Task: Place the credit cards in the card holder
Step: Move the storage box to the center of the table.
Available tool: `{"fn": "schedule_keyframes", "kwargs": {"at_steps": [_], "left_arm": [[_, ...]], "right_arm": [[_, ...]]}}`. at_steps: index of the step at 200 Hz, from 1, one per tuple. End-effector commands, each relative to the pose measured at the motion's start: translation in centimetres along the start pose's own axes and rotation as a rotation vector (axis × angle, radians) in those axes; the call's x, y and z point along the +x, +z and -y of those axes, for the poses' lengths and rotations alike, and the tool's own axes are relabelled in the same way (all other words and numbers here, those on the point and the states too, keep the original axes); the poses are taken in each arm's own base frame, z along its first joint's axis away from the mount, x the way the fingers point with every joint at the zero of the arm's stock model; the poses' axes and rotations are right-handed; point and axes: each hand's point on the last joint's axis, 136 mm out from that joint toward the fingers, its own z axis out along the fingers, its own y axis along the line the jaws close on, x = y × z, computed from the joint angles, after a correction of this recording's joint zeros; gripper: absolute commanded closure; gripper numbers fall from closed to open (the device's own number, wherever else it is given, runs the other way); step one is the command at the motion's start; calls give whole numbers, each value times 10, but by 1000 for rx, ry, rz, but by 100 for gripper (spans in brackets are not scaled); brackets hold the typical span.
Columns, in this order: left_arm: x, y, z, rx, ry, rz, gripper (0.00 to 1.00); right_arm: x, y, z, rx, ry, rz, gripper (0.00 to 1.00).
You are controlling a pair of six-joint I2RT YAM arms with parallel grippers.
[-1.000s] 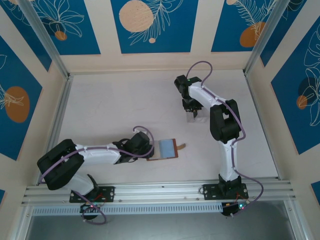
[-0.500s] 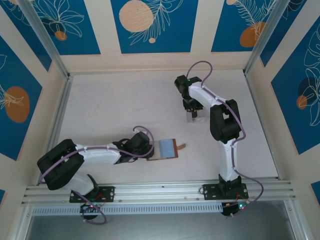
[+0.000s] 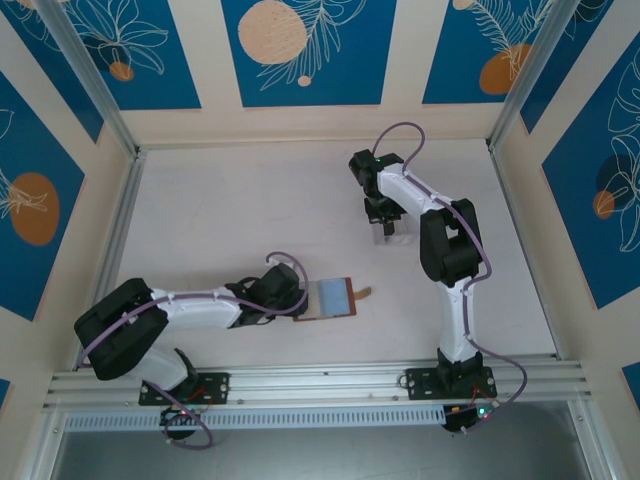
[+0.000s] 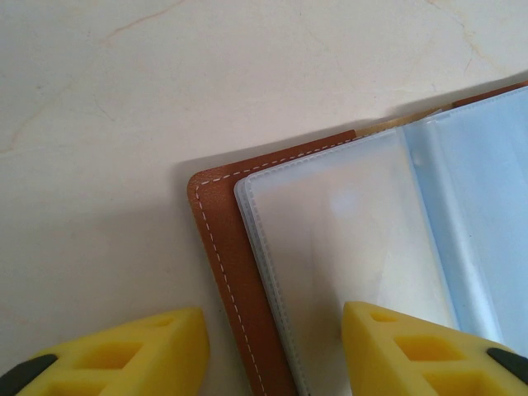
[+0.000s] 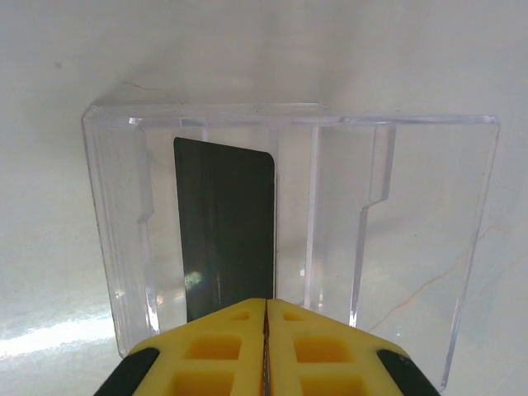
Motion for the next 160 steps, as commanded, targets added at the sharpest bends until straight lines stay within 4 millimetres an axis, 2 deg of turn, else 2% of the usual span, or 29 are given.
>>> {"fn": "schedule_keyframes", "kwargs": {"at_steps": [1, 36, 62, 81, 99, 113, 134, 160], "left_arm": [[38, 14, -23, -58, -16, -136, 52], [36, 14, -23, -59, -15, -133, 52], [37, 14, -24, -61, -14, -136, 52], [37, 14, -24, -61, -15, -137, 52], [36, 14, -23, -60, -15, -136, 52], [36, 14, -23, -60, -14, -135, 52], [35, 14, -23, -61, -15, -136, 52], [35, 13, -24, -66, -15, -135, 52]], "right_arm": [[-2, -7, 3, 6, 2, 12, 92], [-2, -5, 4, -1, 6, 6, 100], [-2, -6, 4, -3, 8, 6, 100], [-2, -6, 5, 4, 12, 8, 96], [-2, -5, 6, 5, 12, 4, 84], [-1, -2, 4, 1, 10, -3, 82], [-1, 2, 1, -7, 9, -11, 83], [0, 3, 0, -12, 8, -12, 91]]}}
